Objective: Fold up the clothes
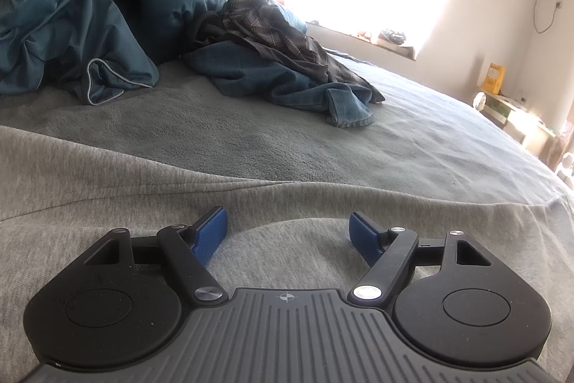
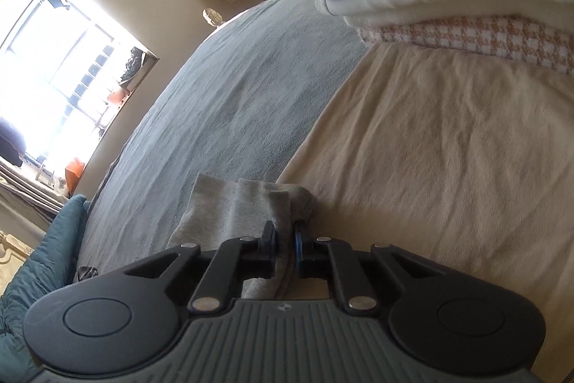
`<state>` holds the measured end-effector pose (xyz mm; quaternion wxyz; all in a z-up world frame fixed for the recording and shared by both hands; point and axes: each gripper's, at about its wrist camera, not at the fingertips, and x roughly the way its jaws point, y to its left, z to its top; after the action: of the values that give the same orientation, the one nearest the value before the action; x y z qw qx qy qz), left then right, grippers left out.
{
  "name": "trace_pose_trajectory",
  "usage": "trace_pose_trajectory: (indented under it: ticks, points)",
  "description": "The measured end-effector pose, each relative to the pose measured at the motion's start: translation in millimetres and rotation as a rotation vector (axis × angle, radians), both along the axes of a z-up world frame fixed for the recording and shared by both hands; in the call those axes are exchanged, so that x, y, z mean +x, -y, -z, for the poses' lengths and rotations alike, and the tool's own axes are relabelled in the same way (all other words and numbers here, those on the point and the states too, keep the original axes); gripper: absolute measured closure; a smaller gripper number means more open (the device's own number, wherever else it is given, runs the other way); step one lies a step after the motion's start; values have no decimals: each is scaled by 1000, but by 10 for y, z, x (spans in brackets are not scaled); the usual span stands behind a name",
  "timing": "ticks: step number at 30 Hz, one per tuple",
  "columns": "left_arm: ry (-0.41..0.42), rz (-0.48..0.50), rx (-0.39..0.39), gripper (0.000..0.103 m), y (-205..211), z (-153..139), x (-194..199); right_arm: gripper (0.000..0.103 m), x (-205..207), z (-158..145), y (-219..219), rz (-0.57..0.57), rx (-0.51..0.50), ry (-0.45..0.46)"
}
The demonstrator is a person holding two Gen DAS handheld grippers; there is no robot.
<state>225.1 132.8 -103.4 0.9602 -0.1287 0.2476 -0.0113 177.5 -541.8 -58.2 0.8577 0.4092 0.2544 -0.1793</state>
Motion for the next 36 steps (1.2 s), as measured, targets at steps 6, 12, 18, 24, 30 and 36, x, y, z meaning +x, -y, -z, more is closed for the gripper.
trace_pose_trajectory:
  ticks: [6,12,18,24,30,36]
  points:
    - [-3,5,-26,27,-33,-6,6,94,-463,-595,-238,-4,-127,144]
    - [-8,10,-23,27,-32,-12,14,94,-915,-448,-110,36,-126,107]
    - [-4,13,-34,27,-47,-11,8,92,-861,122,55,69,-54,9]
    - [-5,14,-28,26,-33,-12,6,62,-1002,57,109,164,-43,1]
    - [-6,15,-17,25,-14,-13,9,61,-1468,-331,-407,138,-209,125]
    - [-7,18,-36,25,-40,-18,6,61,-850,-258,-2299,-538,-370,164]
